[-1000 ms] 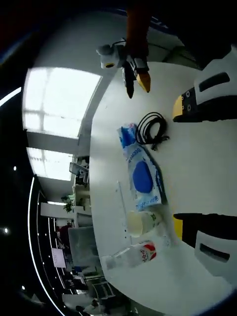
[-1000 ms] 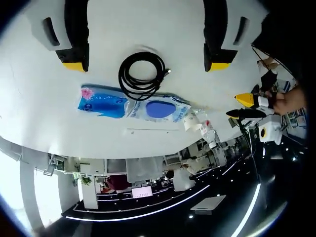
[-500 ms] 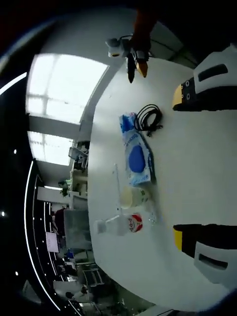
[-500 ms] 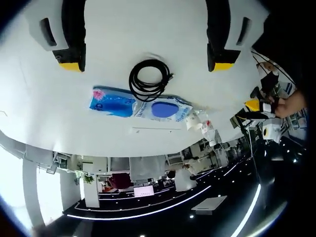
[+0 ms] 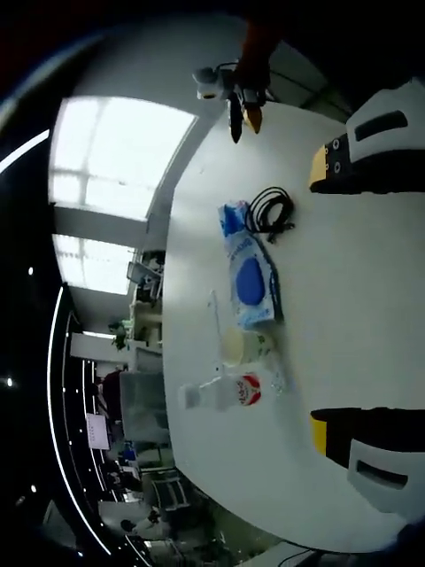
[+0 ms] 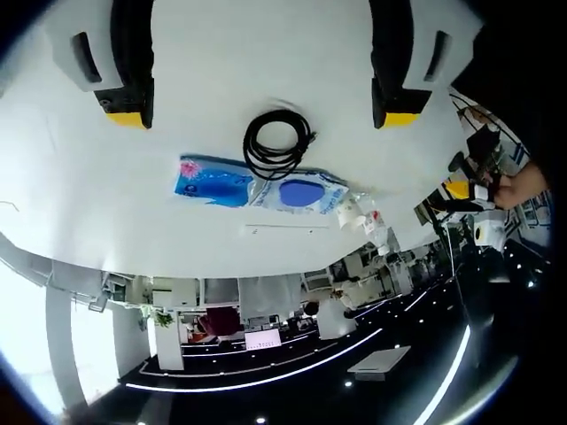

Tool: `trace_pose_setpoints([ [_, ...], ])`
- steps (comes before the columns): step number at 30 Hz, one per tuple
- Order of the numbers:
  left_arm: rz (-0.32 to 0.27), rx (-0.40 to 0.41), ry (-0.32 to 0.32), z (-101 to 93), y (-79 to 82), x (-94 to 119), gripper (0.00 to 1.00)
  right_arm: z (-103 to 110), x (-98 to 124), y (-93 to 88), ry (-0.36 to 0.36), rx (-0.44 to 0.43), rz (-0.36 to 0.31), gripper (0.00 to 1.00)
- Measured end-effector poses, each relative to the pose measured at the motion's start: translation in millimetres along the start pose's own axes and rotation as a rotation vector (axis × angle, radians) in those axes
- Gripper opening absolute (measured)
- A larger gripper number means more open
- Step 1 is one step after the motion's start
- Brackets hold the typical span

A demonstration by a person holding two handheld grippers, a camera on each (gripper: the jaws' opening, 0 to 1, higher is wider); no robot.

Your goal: Arrange the tabletop items into an orderly group along one side of the table until the central work area is clear of visible clutter.

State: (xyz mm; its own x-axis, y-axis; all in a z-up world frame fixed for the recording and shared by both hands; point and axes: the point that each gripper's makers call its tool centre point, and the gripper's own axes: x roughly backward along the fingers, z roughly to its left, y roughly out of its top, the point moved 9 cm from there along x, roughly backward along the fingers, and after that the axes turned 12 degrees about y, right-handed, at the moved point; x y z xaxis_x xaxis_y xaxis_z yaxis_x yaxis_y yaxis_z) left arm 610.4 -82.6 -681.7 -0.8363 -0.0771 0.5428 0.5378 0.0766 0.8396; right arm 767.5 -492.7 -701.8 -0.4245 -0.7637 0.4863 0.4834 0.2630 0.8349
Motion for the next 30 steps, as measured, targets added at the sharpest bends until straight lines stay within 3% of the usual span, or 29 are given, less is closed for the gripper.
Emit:
trace_pose_setpoints([
  [30, -0.01, -0.012, -0.005, 2.0, 6.3, -7.5, 0.99, -1.0, -2.0, -3.0, -0.009, 0.004, 0.023, 1.0],
])
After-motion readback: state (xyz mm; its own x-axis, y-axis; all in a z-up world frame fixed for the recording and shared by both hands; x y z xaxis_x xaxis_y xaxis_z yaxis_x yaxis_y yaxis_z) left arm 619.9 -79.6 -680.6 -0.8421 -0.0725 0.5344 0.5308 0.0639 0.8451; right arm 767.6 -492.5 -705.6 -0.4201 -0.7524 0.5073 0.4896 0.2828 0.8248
